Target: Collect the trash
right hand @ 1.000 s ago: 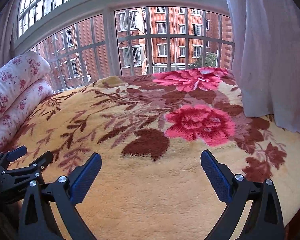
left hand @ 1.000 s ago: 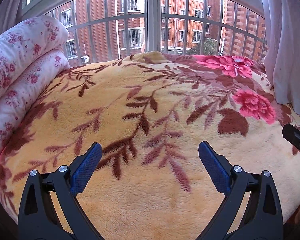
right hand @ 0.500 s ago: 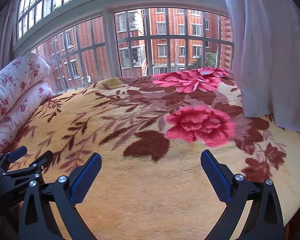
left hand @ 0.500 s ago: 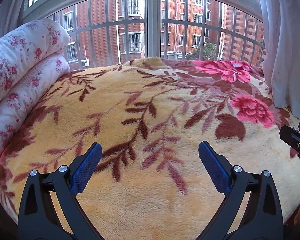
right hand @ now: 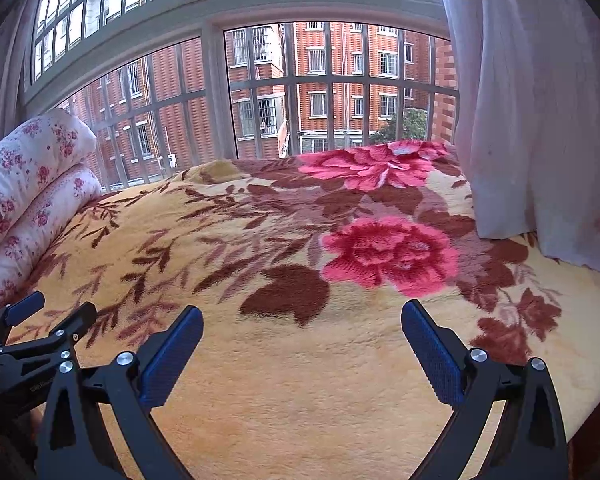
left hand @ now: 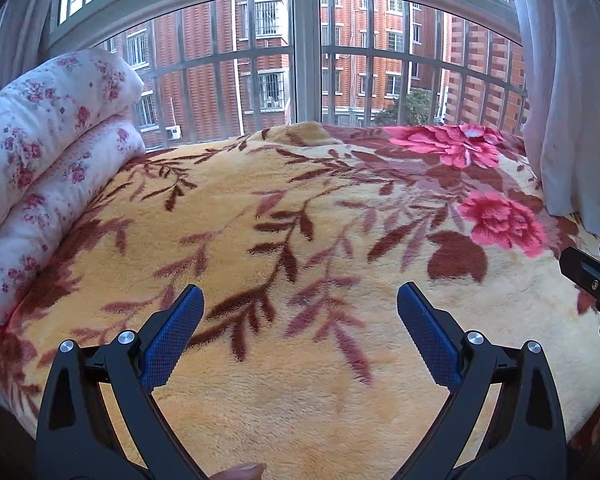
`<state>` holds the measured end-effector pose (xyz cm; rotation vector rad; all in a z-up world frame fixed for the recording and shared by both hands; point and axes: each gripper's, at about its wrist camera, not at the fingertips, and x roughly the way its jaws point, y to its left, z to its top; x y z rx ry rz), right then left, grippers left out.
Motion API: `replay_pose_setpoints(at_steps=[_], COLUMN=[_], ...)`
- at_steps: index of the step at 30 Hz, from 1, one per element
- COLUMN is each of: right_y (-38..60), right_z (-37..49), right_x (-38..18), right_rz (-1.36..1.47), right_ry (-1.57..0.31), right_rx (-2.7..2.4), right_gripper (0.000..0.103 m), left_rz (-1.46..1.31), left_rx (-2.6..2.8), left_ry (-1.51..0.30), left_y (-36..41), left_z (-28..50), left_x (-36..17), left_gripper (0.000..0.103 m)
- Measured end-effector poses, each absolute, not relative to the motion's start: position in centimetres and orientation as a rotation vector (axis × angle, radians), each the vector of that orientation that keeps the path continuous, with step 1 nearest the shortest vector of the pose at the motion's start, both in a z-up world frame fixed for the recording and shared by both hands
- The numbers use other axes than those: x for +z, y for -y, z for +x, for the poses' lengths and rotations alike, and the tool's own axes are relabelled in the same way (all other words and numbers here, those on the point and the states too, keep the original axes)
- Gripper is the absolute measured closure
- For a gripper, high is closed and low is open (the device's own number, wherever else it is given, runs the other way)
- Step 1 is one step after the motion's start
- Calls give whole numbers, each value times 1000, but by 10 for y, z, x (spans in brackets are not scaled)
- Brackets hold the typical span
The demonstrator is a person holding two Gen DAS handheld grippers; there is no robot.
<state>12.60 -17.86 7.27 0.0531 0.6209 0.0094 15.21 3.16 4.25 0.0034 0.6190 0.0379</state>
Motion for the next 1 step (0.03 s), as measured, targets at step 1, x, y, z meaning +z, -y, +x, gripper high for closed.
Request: replay_pose_setpoints(at_steps=[1], right_y=[178], right_z=[125], right_x=[73], right_rz=[52], right_ry=[-620], right_rx=[8], right_gripper=[5], left_rz=[2], left_rx=[37], left_ry=[-620], left_y=[-32], left_z=[152], left_x=[43], left_gripper=[8])
